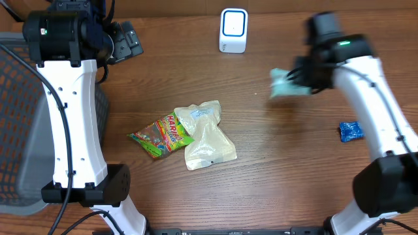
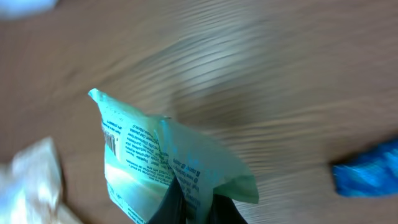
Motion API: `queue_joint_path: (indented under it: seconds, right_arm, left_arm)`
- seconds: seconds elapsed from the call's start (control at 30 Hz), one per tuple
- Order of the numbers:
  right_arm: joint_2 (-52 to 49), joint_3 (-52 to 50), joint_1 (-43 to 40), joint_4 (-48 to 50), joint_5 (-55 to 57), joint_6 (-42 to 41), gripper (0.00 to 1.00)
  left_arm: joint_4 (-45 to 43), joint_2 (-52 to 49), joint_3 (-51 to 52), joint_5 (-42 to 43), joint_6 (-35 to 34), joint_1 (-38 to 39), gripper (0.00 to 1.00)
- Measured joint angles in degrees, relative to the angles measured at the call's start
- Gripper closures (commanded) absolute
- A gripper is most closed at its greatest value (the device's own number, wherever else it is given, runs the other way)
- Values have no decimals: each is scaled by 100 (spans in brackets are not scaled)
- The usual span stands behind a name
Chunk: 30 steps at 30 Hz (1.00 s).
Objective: Scan the item barcode
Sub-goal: 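Carry the pale green pack right and release it near the blue bar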
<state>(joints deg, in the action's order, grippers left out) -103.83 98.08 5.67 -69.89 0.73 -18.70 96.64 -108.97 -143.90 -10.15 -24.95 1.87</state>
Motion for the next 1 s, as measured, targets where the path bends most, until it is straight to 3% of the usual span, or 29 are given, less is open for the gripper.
queue_joint_path:
  seconds: [0.17, 0.3, 0.43, 0.47, 0.5, 0.57, 0.63, 0.8, 1.0]
  right_arm:
    - [0, -133, -1502, 219, -227, -531, 95]
    - [0, -699, -2173, 702, -238, -638, 92]
    - [-4, -1403, -2507, 1537, -85, -678, 81]
    - [-4, -1543, -2514, 1707, 4, -680, 73]
    - [-4, -1705, -2514, 1851, 118, -688, 42]
    - [-7, -1952, -2507, 2037, 350, -723, 9]
    - [-7, -1978, -2507, 2118, 422, -710, 0]
    - [-7, -1714, -2503, 1665, 42, -520, 0]
    - [-9, -883, -1958, 1364, -2083, 240, 1]
  left_arm:
    - [0, 0, 0, 0, 0, 0, 0]
    - [2, 0, 0, 0, 0, 0, 0]
    - [0, 0, 0, 0, 0, 0, 0]
    - [-2, 0, 0, 0, 0, 0, 0]
    - [0, 0, 0, 2, 0, 0, 0]
    - [2, 0, 0, 0, 0, 0, 0]
    - [0, 0, 2, 0, 0, 0, 0]
    - [-4, 0, 0, 0, 0, 0, 0]
    - [0, 0, 0, 0, 0, 0, 1]
